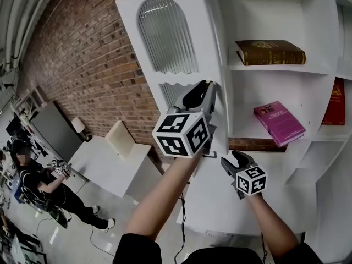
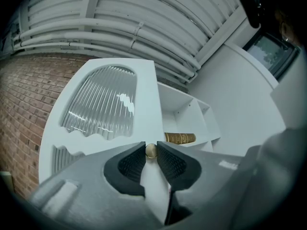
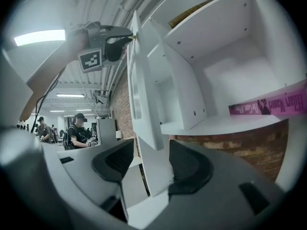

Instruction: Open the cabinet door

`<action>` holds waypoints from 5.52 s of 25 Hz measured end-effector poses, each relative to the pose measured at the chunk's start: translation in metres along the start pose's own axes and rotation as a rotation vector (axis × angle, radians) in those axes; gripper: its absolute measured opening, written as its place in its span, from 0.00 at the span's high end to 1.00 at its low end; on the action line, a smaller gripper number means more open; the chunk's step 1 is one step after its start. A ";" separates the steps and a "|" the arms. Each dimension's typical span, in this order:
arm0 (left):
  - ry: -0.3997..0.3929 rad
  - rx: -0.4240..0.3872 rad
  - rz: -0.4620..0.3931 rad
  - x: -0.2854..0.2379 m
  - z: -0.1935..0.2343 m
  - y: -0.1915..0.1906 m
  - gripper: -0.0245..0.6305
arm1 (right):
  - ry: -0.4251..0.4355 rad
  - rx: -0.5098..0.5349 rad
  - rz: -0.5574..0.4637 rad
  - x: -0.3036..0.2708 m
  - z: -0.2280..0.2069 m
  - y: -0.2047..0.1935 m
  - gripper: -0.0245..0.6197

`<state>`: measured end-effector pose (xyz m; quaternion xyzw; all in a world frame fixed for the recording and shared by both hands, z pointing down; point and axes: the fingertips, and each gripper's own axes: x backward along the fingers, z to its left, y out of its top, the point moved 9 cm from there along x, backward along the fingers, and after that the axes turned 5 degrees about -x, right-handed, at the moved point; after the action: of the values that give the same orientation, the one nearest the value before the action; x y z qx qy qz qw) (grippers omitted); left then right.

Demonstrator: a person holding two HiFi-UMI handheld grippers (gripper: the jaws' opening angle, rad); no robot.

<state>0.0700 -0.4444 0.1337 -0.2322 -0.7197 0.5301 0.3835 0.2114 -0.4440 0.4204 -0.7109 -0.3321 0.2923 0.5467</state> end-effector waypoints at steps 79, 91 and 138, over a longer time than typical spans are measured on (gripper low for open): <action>-0.361 0.239 -0.023 0.163 0.088 0.040 0.84 | -0.255 0.076 -0.018 -0.006 0.205 -0.041 0.86; -0.418 0.272 -0.053 0.199 0.128 0.043 0.83 | -0.279 0.082 -0.036 -0.027 0.258 -0.052 0.86; -0.569 0.397 -0.128 0.217 0.175 0.035 0.83 | -0.355 0.081 -0.142 -0.056 0.302 -0.068 0.85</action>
<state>-0.2022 -0.3746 0.1419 0.0494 -0.6939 0.6778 0.2380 -0.0684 -0.2998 0.4191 -0.6003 -0.4606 0.3871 0.5269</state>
